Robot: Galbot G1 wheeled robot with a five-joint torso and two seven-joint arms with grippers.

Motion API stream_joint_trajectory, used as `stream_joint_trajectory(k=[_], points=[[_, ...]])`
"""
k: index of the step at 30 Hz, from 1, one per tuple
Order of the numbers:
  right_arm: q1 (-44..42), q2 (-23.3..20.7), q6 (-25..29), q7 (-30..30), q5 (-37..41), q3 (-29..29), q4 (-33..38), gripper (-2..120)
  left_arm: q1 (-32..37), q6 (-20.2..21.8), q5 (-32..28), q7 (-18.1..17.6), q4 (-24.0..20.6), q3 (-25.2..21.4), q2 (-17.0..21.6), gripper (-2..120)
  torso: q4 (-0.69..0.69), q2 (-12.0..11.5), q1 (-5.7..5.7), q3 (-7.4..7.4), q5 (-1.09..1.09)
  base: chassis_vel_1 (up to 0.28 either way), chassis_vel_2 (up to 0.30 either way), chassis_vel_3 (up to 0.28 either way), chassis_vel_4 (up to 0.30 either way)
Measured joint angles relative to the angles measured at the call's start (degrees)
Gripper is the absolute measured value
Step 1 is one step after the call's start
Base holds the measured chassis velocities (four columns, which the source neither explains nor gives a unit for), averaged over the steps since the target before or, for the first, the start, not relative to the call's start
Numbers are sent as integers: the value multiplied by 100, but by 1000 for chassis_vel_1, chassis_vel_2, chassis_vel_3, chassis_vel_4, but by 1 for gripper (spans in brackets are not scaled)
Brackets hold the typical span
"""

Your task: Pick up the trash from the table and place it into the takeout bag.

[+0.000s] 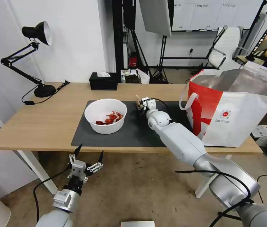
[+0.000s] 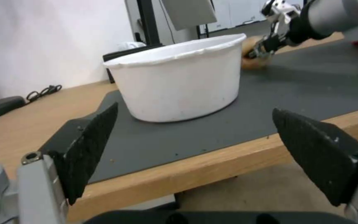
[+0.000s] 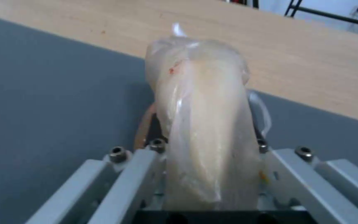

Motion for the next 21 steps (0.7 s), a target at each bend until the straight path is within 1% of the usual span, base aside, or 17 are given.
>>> stream_joint_trajectory(k=[1, 2, 3, 4, 5, 6, 7, 9, 10, 14, 15, 18, 19, 21], points=[[-84, -203, 36, 147, 90, -4, 375, 14, 15, -5, 1, 0, -7, -1, 1, 100, 1, 0, 0, 0, 0, 0, 0, 0, 0], [-84, -203, 36, 147, 90, -4, 375, 14, 15, -5, 1, 0, -7, -1, 1, 100, 1, 0, 0, 0, 0, 0, 0, 0, 0], [-164, -368, 127, 302, 89, -45, 699, 12, 19, -9, 1, -1, -20, -5, 2, 100, 0, 0, 0, 0, 0, 0, 0, 0, 0], [-280, -581, 195, 452, 51, -79, 1110, 10, 21, -13, -1, 0, -37, -14, 4, 100, 2, 0, 0, 0, 0, 0, 0, 0, 0], [-397, -781, 256, 574, -8, -90, 1501, 9, 31, -16, -5, 0, -48, -29, 8, 100, 0, 0, 0, 0, 1, 0, 0, 0, 0], [-397, -781, 256, 574, -8, -90, 1501, 9, 31, -16, -5, 0, -48, -29, 8, 100, 0, 0, 0, 0, 1, 0, 0, 0, 0], [-546, -1024, 339, 687, -93, -81, 1998, 9, 44, -21, -12, -1, -63, -42, 12, 100, -2, 0, 0, 0, -1, 0, 0, 0, 0], [-817, -1462, 438, 790, -177, 40, 2853, 9, 61, -29, -19, -2, -82, -48, 17, 100, 0, 0, 0, 0, 2, 0, 0, 0, 0], [-817, -1462, 438, 790, -177, 40, 2853, 9, 61, -29, -19, -2, -82, -48, 17, 100, 0, 0, 0, 0, 2, 0, 0, 0, 0], [-1313, -2257, 714, 811, -57, 627, 4256, 9, 78, -82, -21, -4, -106, -22, 22, 100, -2, 0, -1, 0, 1, 0, 0, 0, 0], [-1313, -2257, 714, 811, -57, 627, 4256, 9, 78, -82, -21, -4, -106, -22, 22, 100, -2, 0, -1, 0, 1, 0, 0, 0, 0], [-1543, -2676, 875, 946, 222, 1244, 5034, 8, 78, -95, -9, -3, -116, 19, 24, 100, -1, 0, -1, -1, 1, 0, 0, 0, 0], [-1543, -2676, 875, 946, 222, 1244, 5034, 8, 78, -95, -9, -3, -116, 19, 24, 100, -1, 0, -1, -1, 1, 0, 0, 0, 0], [-1540, -2931, 842, 1275, 387, 1586, 5371, 8, 81, -96, 11, -3, -117, 50, 24, 100, -1, 0, -1, -1, 1, 0, 0, 0, 0]])
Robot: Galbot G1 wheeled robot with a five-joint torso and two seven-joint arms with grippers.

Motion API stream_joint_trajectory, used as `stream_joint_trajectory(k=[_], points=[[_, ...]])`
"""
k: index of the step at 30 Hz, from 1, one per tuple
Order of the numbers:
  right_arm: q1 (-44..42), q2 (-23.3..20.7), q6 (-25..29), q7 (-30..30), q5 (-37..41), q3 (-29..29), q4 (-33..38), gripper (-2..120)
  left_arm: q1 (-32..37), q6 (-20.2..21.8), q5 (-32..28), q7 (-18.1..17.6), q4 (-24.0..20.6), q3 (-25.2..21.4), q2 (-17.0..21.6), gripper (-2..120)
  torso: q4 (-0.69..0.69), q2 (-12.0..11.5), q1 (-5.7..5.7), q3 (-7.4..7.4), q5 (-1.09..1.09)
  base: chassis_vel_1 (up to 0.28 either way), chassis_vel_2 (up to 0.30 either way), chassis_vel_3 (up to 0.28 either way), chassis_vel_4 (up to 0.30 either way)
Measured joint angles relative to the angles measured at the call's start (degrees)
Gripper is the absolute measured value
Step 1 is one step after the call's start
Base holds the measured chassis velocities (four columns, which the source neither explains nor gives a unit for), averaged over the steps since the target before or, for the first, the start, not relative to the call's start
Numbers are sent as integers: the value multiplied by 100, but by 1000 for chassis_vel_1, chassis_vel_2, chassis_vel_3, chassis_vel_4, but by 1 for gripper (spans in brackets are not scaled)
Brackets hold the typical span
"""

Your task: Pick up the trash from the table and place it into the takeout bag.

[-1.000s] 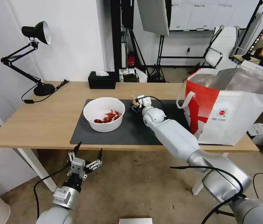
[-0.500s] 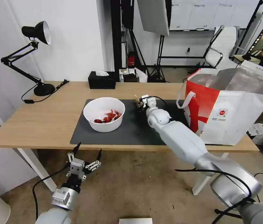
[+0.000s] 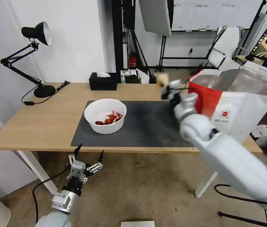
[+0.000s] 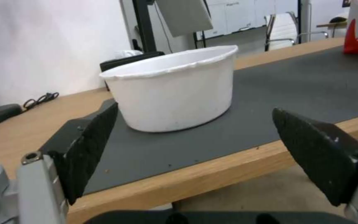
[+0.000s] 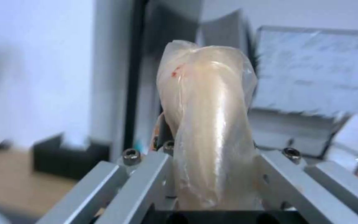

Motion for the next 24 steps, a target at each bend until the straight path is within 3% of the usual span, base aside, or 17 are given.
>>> stream_joint_trajectory(k=[5, 8, 11, 15, 20, 24], points=[[236, -410, -550, 841, 258, 297, 217, 8, 7, 0, 27, 0, -12, 47, -15, 100, 1, 0, 0, 0, -2, 0, 0, 0, 0], [458, -815, -1392, 1801, 925, 494, 161, 8, 3, 0, 46, 0, -28, 91, -26, 100, 1, 0, 0, 0, 0, 0, 0, 0, 0], [475, -1003, -1755, 2074, 1377, 622, 116, 8, 1, 1, 56, 1, -46, 109, -31, 100, 0, 0, 1, 0, 1, 0, 0, 0, 0], [430, -1186, -2050, 2257, 1864, 725, 86, 8, 0, 6, 78, 2, -47, 133, -34, 100, 0, 0, 0, 0, 0, 0, 0, 0, 0], [343, -1233, -2086, 2243, 1902, 732, 6, 8, 8, 17, 97, 4, -62, 150, -42, 100, 1, 0, 1, 1, 0, 0, 0, 0, 0], [275, -1254, -2177, 2177, 1847, 740, -6, 18, 32, 23, 102, 5, -90, 151, -41, 100, 1, 0, 1, 1, -1, 0, 0, 0, 0]])
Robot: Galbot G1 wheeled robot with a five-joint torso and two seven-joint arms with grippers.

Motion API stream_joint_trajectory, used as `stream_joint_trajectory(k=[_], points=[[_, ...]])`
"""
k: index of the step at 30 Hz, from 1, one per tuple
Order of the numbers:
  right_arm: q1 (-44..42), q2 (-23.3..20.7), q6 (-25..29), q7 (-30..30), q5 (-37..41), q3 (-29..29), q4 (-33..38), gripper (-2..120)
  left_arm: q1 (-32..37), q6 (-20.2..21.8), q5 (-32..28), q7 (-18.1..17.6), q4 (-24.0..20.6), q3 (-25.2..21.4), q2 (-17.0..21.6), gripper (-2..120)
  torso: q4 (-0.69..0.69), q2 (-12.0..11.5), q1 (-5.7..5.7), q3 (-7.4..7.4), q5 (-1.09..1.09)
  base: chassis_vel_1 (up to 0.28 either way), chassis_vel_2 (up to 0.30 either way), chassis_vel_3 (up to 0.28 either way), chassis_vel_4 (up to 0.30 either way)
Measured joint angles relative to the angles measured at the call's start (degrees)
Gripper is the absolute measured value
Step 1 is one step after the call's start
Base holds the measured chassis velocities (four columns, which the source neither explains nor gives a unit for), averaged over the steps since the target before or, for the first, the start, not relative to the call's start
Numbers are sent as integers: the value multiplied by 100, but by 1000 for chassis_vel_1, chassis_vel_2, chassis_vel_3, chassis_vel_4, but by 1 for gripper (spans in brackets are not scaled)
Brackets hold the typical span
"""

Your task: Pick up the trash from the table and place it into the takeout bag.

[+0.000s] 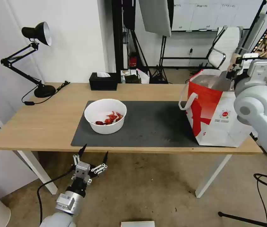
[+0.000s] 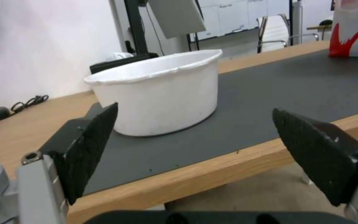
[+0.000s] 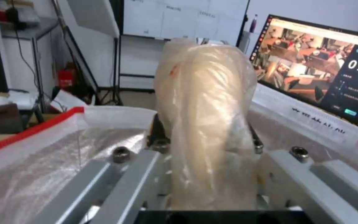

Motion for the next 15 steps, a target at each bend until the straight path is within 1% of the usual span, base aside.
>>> stream_joint_trajectory(k=[2, 3, 4, 6, 7, 8, 10, 11, 13, 14, 15], points=[[-9, -18, -36, -27, -22, 11, 1, 30, 9, 2, 1, 0, -13, -6, 6, 100, 0, 0, 0, 0, -1, 0, 0, 0, 0], [-9, -18, -36, -27, -22, 11, 1, 30, 9, 2, 1, 0, -13, -6, 6, 100, 0, 0, 0, 0, -1, 0, 0, 0, 0], [-9, -27, -38, -37, -29, 12, 0, 33, 11, 3, 2, 1, -21, -7, 8, 100, 0, 0, 0, 0, -1, 0, 0, 0, 0], [-5, -48, -38, -52, -50, 12, 1, 44, 15, 22, 6, 2, -44, -11, 8, 100, 0, 0, 0, 0, -1, 0, 0, 0, 0], [-5, -48, -38, -52, -50, 12, 1, 44, 15, 22, 6, 2, -44, -11, 8, 100, 0, 0, 0, 0, -1, 0, 0, 0, 0], [-3, -52, -38, -54, -56, 12, 2, 47, 16, 27, 8, 3, -50, -11, 8, 100, 0, 0, 0, 0, -1, 0, 0, 0, 0], [-1, -60, -32, -57, -66, 10, 10, 58, 21, 42, 12, 5, -72, -8, 8, 100, 0, 0, 0, 0, -1, 0, 0, 0, 0], [-1, -60, -32, -57, -66, 10, 10, 58, 21, 42, 12, 5, -72, -8, 8, 100, 0, 0, 0, 0, -1, 0, 0, 0, 0], [-1, -60, -13, -59, -73, 5, 33, 70, 30, 47, 19, 7, -91, -4, 9, 100, 0, 0, 0, 0, -1, 0, 0, 0, 0], [-3, -60, -7, -60, -73, 3, 45, 73, 34, 48, 22, 8, -95, -4, 11, 100, 0, 0, 0, 0, -1, 0, 0, 0, 0], [-3, -60, -7, -60, -73, 3, 45, 73, 34, 48, 22, 8, -95, -4, 11, 100, 0, 0, 0, 0, -1, 0, 0, 0, 0]])
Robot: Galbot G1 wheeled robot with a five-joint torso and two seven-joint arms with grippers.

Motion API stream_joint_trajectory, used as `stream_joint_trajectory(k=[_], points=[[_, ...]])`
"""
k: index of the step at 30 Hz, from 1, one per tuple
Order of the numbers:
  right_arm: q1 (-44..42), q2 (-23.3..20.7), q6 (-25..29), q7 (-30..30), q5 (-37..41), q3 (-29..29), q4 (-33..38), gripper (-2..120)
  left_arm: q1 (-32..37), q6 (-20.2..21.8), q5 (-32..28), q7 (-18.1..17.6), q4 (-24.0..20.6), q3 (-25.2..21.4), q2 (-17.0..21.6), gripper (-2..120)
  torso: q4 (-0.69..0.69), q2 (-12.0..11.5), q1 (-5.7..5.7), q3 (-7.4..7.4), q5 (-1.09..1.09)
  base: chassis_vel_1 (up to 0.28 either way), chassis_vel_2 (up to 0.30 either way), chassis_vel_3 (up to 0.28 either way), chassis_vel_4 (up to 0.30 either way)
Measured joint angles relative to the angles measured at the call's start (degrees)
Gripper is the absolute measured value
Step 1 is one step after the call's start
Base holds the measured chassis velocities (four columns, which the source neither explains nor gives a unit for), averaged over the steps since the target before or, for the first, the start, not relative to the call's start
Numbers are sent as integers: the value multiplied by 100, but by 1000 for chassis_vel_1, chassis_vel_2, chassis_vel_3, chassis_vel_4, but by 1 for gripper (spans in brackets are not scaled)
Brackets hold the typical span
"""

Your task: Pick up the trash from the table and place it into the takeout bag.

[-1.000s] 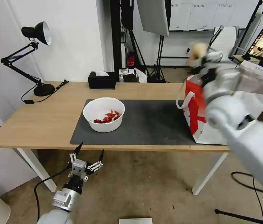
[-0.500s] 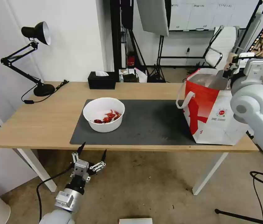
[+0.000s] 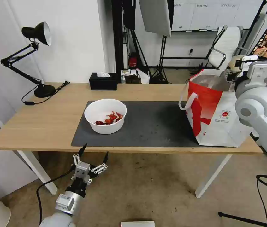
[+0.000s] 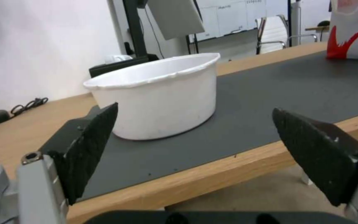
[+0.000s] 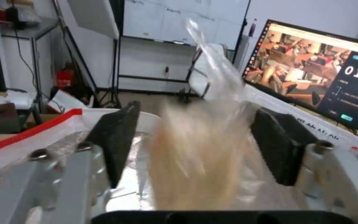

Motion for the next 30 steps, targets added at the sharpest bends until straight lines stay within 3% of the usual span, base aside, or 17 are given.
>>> stream_joint_trajectory(k=[7, 22, 24, 26, 27, 30], points=[[-98, -33, 22, -47, 47, 14, 114, 98, 16, 6, 67, 5, -20, 33, -3, 100, 0, 0, 0, 0, 0, 0, 0, 0, 0], [-191, -153, 323, -336, 91, 51, 206, 100, -22, 66, 82, 5, -51, 80, -17, 100, 0, 0, 0, 0, 0, 0, 0, 0, 0], [-231, -159, 485, -391, 101, 75, 249, 100, -26, 68, 81, 5, -50, 84, -23, 100, 0, 0, 0, 0, 0, 0, 0, 0, 0], [-622, -236, 1388, -936, 88, 298, 644, 100, -27, 42, 83, 5, -31, 100, -68, 100, 2, 0, 1, 0, -1, 0, 0, 0, 0], [-622, -236, 1388, -936, 88, 298, 644, 100, -27, 42, 83, 5, -31, 100, -68, 100, 2, 0, 1, 0, -1, 0, 0, 0, 0], [-1667, -198, 2280, -1627, -268, 493, 1278, 100, 32, -48, 95, 5, -42, 49, -160, 100, -3, 0, 0, -1, 1, 0, 0, 0, 0]])
